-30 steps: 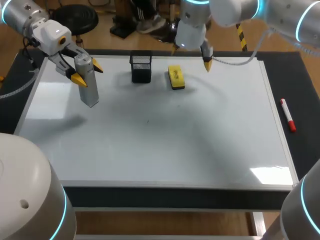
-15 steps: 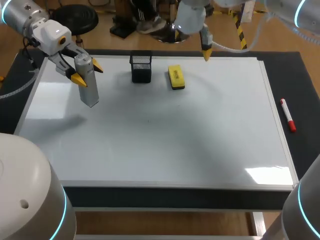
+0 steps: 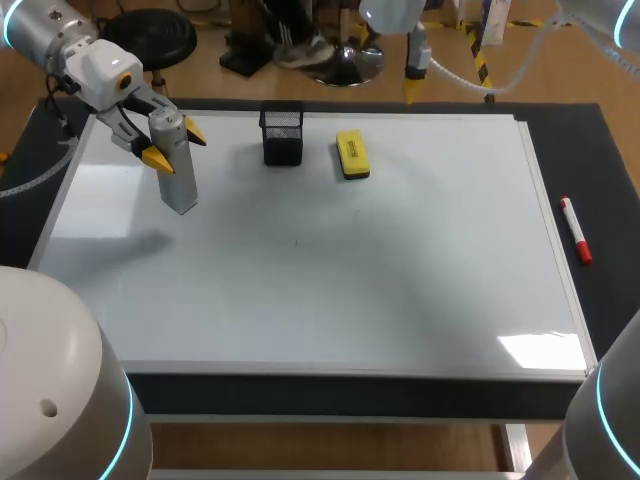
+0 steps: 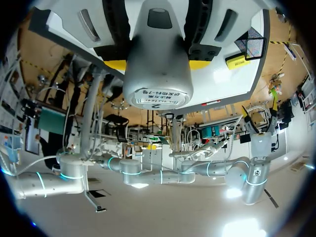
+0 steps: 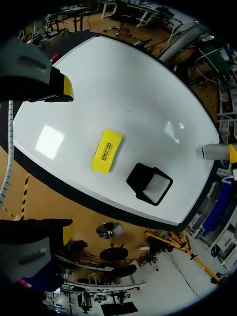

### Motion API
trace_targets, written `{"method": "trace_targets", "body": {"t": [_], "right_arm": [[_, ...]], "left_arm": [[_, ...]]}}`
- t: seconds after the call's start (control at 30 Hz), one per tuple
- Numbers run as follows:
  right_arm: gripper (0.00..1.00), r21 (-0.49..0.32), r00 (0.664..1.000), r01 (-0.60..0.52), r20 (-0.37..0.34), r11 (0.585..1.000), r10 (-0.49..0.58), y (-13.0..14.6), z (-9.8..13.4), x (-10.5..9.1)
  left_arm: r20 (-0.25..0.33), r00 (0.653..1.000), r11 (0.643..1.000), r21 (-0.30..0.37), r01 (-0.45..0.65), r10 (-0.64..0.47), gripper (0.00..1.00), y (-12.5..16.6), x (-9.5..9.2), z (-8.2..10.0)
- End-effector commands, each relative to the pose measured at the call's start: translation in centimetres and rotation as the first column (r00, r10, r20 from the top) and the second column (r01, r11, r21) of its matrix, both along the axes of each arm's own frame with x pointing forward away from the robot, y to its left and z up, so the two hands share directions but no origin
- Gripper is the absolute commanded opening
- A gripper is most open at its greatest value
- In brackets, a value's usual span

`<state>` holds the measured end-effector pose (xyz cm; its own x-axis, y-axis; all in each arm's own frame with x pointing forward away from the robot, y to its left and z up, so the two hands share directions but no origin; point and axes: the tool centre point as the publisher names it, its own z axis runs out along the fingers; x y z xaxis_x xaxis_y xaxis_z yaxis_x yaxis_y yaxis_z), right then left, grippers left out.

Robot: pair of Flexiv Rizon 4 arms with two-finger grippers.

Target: Pick up the inspection probe, press it on each red-marked spot on the whiteboard one by one, put down the probe, pick up the eraser, and wipe off all the red marks.

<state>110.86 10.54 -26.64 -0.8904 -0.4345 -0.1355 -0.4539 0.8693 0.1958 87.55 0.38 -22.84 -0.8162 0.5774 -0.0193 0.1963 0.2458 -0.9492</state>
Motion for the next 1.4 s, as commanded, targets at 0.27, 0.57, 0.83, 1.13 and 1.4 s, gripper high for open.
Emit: {"method": "trace_targets", "body": {"t": [0.27,0.57,0.83,1.13,1.4], "right_arm": [[1.00,0.047,0.997,0.074,0.035,0.996,-0.075,-0.7,2.1,0.0],[1.00,0.030,0.996,0.090,0.023,0.995,-0.091,-0.8,2.3,-0.1],[1.00,0.030,0.996,0.090,0.023,0.995,-0.091,-0.8,2.3,-0.1],[1.00,0.030,0.996,0.090,0.023,0.995,-0.091,-0.8,2.3,-0.1],[1.00,0.030,0.996,0.090,0.023,0.995,-0.091,-0.8,2.3,-0.1]], "left_arm": [[0.000,1.000,1.000,0.003,0.000,0.000,0.00,0.0,0.0,0.2],[0.000,1.000,1.000,0.003,0.000,0.000,0.00,0.0,0.0,0.2],[0.000,1.000,1.000,0.003,0.000,0.000,0.00,0.0,0.0,0.2],[0.000,1.000,1.000,0.003,0.000,0.000,0.00,0.0,0.0,0.2],[-0.002,1.000,1.000,0.007,-0.022,0.022,0.00,-0.3,0.1,1.1]]}}
